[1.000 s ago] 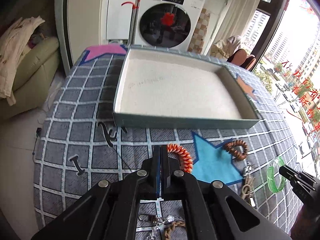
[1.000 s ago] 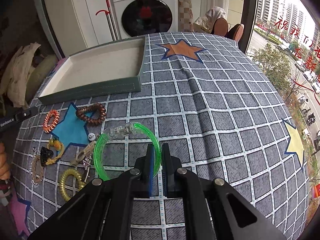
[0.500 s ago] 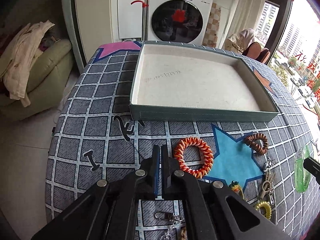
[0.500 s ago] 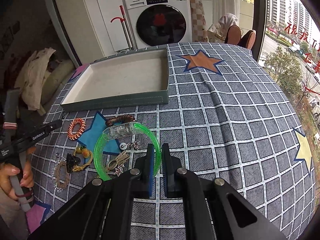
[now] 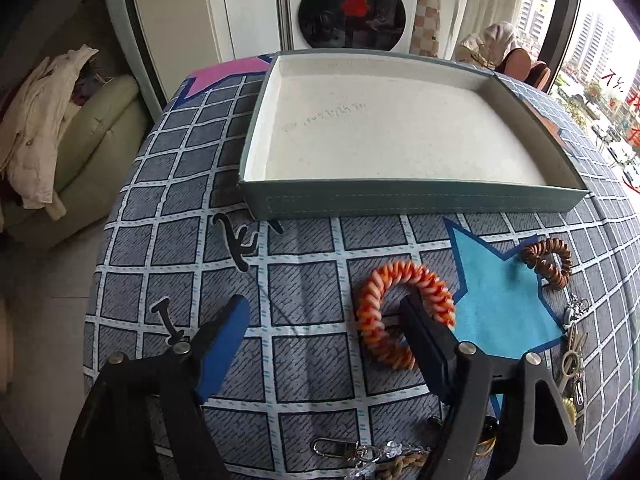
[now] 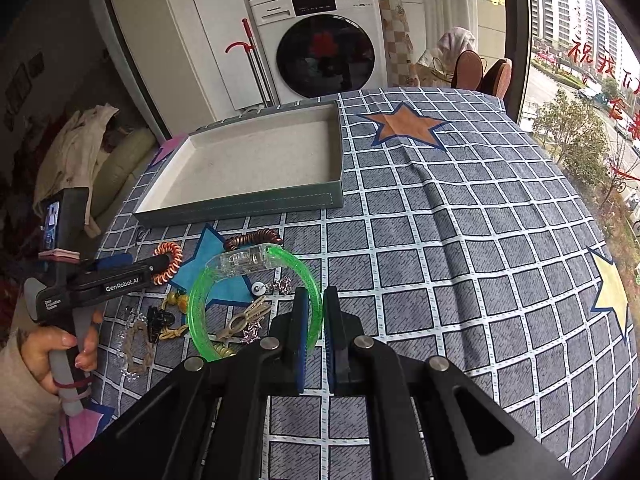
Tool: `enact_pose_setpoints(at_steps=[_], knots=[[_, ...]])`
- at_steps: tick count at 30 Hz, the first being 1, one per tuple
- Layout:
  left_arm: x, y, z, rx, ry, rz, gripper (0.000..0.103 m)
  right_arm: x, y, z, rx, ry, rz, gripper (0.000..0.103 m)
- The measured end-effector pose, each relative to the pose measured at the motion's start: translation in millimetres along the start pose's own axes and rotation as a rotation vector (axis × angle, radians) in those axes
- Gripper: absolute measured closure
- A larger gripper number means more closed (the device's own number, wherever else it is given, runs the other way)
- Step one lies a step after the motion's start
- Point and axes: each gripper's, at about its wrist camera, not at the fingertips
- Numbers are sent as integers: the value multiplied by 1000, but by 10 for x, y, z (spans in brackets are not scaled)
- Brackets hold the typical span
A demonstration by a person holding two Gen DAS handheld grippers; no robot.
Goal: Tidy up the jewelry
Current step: 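Carry the orange coil with the left tool while the right tool carries the green bangle to the tray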
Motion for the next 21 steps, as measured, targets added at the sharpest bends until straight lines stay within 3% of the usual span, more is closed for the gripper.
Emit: enact_pose_setpoints(at_steps=[1,4,10,14,18,21], knots=[[-14,0,8,-4,7,-9,20,2,-4,7,-2,0,3,95],[-102,-6,64,-32,29,-67,72,18,-44,14,-5,-2,10,95],[-2,-7,168,-30,128,-10,72,58,-187,33,-19,-24,13,95],[159,-179,419,-71,184,48,72,85,-403,-9,-23,-44,19,95],[218,-481,597,-125,193,58,72,96,-711,-158,-20,-77,7,95],[188,-763,615,-173,139,43,72,112,-956,-349,-8,-85,6,95]])
Point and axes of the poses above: each gripper's, at about its wrist camera, not at the fingertips, and z roughly against the way its jaws point, x to its left, y to its underside, and after that the axes turned 12 degrees about -y, right-handed
